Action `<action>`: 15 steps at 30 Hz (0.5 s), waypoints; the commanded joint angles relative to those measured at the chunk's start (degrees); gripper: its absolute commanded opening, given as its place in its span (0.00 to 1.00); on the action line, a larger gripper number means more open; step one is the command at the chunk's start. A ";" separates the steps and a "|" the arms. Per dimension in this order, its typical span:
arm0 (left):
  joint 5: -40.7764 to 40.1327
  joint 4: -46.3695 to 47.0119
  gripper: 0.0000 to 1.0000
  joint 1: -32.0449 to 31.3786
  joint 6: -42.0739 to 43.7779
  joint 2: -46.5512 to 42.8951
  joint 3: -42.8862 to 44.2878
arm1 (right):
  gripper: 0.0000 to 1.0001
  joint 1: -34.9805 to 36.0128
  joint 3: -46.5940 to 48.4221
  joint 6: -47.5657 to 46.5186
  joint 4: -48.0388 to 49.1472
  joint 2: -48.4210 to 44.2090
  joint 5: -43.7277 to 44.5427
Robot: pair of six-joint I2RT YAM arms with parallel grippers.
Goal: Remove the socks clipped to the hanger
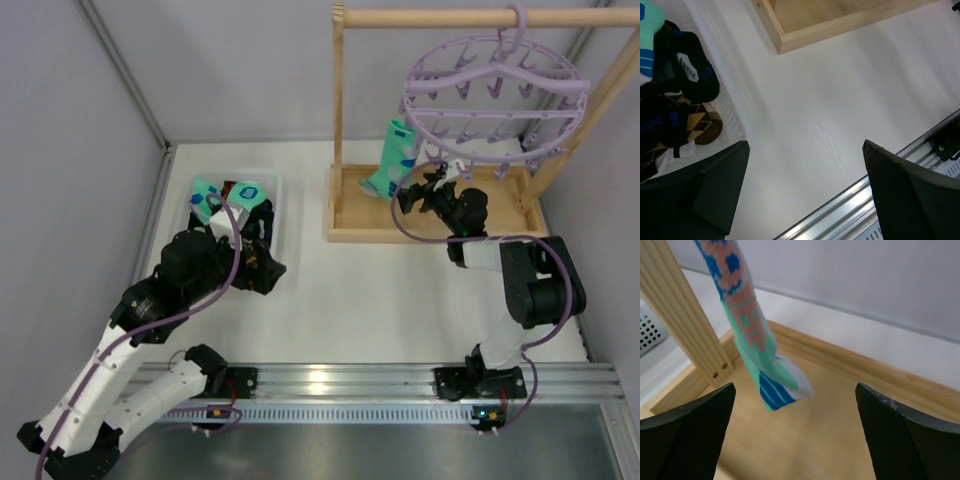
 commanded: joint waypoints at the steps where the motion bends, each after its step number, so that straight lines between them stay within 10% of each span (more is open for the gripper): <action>1: 0.79 1.01 0.98 -0.04 1.02 -1.93 -1.06 | 0.99 -0.47 5.46 -2.69 8.29 2.99 -4.39; 6: -0.27 0.92 0.98 -0.04 0.58 -3.16 -1.86 | 0.88 -0.38 10.29 -0.94 9.25 8.09 -15.03; 12: -0.18 1.01 0.98 -0.04 0.32 -2.20 -2.12 | 0.51 -0.03 10.65 6.35 18.57 10.99 -18.82; 13: -0.18 1.01 0.98 -0.04 0.23 -2.11 -2.12 | 0.17 0.14 10.21 7.40 19.53 10.82 -18.30; 15: -0.18 1.01 0.98 -0.04 -0.03 -1.93 -1.94 | 0.04 0.93 6.97 8.03 23.57 9.51 -16.20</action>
